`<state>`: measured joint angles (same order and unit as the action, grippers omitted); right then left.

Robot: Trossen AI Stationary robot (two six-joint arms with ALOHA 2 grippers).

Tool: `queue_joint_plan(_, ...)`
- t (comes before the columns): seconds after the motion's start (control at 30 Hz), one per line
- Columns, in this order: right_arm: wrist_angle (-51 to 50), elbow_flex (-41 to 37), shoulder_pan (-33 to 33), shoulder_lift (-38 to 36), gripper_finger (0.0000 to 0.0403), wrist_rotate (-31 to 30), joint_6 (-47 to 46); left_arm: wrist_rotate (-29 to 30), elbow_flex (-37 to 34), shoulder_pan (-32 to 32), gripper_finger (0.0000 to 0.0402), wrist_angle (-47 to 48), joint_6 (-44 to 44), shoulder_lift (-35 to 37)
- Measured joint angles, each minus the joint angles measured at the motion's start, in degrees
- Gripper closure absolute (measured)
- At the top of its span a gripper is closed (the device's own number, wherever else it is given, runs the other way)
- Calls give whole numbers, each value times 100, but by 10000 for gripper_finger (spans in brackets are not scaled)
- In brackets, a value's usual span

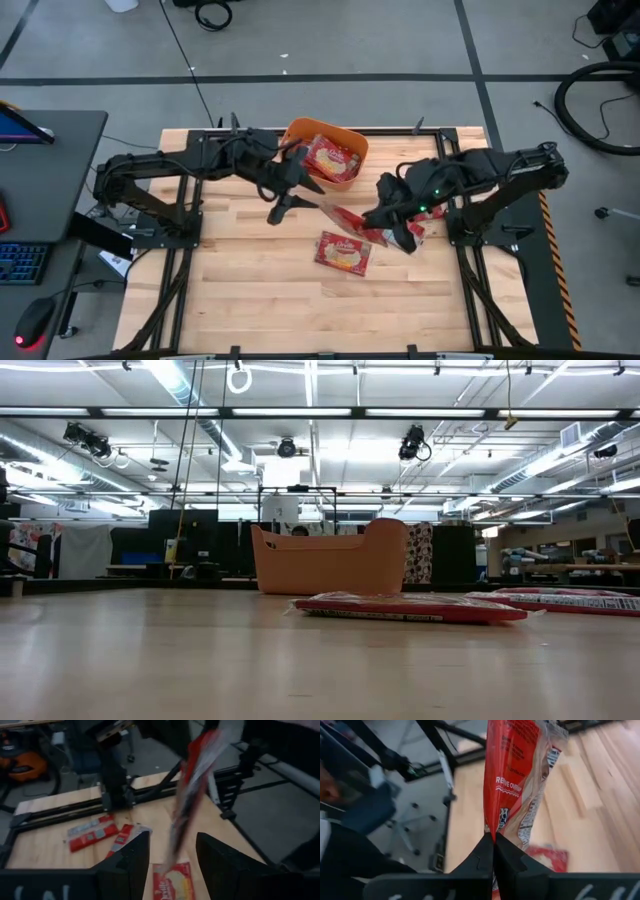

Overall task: Sort popcorn bags into baskets
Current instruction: Put the red popcorn bag into the orange bin

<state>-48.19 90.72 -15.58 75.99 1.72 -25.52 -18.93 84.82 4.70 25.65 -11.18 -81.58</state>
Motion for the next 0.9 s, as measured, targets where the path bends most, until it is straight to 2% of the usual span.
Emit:
queue_joint_plan(0.23,543,0,254,56,395,537,18,92,0,-179,235,-112,510,-18)
queue_joint_plan(0.47,660,0,515,68,395,716,64,-812,-1,-209,235,-93,1201,-60)
queue_joint_plan(0.57,722,0,636,50,395,746,66,-860,-2,-202,242,-102,1353,-59)
queue_joint_plan(0.73,1039,0,784,65,394,804,67,-844,-2,-204,282,-103,1357,-59)
queue_joint_plan(0.9,1109,0,887,65,388,696,67,-571,-2,-194,347,-100,1350,-59)
